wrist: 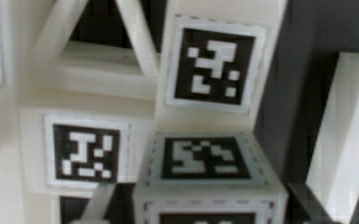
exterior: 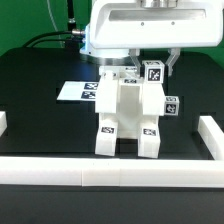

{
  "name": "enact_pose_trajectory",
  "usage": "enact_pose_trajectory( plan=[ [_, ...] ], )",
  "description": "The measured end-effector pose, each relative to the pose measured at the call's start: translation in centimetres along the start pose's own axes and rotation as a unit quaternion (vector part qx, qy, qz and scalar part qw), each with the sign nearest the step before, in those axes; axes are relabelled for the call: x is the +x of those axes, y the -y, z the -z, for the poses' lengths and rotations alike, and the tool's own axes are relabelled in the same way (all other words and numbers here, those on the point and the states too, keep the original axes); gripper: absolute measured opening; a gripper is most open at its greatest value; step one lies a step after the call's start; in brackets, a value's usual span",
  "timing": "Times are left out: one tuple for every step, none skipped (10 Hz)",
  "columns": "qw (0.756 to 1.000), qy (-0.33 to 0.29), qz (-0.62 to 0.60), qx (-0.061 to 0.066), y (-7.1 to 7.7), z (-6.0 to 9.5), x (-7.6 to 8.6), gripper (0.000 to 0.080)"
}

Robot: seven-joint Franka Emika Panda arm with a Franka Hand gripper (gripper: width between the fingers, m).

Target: Assemble chair

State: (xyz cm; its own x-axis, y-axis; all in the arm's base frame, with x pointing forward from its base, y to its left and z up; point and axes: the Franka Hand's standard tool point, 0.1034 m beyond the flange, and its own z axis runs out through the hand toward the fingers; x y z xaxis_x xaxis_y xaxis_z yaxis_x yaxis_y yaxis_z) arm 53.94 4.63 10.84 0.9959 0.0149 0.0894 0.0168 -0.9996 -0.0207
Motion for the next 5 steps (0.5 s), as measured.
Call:
enact_pose_trajectory(
  plan=[
    [0.999, 0.0, -0.044, 0.0, 0.01, -0.02, -0.01, 0.0271],
    [0.997, 0.0, -0.074, 0.0, 0.01, -0.03, -0.01, 0.0271],
    [0.995, 0.0, -0.104, 0.001, 0.01, -0.04, -0.02, 0.0271],
    [0.99, 0.0, -0.143, 0.001, 0.02, -0.05, -0.03, 0.0271],
    [0.984, 0.001, -0.177, 0.0, 0.02, -0.06, -0.03, 0.0271]
  ],
)
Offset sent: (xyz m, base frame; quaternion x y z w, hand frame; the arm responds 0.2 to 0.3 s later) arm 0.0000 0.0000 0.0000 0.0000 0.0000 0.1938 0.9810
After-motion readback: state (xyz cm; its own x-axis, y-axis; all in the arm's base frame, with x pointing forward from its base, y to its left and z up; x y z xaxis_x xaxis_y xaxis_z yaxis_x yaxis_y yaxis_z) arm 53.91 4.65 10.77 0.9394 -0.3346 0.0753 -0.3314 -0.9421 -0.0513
